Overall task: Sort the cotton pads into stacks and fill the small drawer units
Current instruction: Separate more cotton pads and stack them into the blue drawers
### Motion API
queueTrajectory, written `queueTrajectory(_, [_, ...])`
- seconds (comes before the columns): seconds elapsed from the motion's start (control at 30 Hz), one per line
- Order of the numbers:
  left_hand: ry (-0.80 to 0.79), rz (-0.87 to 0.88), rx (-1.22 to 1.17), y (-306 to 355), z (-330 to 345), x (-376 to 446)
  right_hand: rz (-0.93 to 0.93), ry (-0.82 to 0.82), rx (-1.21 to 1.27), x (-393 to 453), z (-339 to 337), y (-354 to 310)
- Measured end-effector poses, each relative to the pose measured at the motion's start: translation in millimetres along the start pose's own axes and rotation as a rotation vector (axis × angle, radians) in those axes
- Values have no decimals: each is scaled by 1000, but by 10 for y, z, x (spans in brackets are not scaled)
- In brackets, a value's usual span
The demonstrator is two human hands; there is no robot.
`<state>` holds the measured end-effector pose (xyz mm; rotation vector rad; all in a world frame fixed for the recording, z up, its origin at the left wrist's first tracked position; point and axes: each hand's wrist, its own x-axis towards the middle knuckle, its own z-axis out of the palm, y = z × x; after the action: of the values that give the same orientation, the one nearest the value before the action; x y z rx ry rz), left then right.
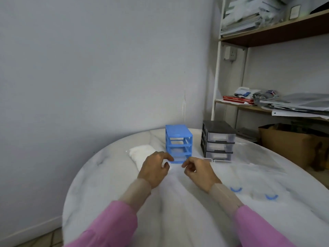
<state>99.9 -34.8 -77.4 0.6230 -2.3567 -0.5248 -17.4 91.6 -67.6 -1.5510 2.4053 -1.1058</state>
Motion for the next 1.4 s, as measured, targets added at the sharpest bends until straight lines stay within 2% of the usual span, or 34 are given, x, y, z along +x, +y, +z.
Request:
queueTrajectory(0.1, [16, 4, 18, -203, -108, -82, 212, -128, 276, 66, 179, -175])
queueTrajectory(0.2, [7, -7, 34, -325, -125, -167, 346, -267, 360, 86, 322, -276])
queueTrajectory(0.37, [15, 15, 53, -409, -53, -254, 477, -233, 673, 106, 508, -370])
queueTrajectory(0.53, [94, 30, -38, -404, -8, -335, 468, 10, 888, 37, 695, -364])
queueTrajectory(0.6, [121, 33, -79, -386, 5, -360, 452, 49, 914, 15, 706, -357])
queueTrajectory(0.8, [176, 9, -129, -317, 26, -384, 418, 19, 989, 13, 698, -337])
queueTrajectory(0.93, [388, 88, 46, -280, 61, -400, 392, -18, 1053, 10, 674, -310])
queueTrajectory(1.0, [371, 57, 33, -250, 59, -396, 379, -26, 1051, -1, 669, -312])
queueTrajectory(1.1, [322, -13, -111, -233, 70, -401, 357, -23, 1026, -10, 694, -302])
queueTrajectory(1.4, [313, -56, -190, -213, 48, -413, 245, 13, 929, -48, 725, -262])
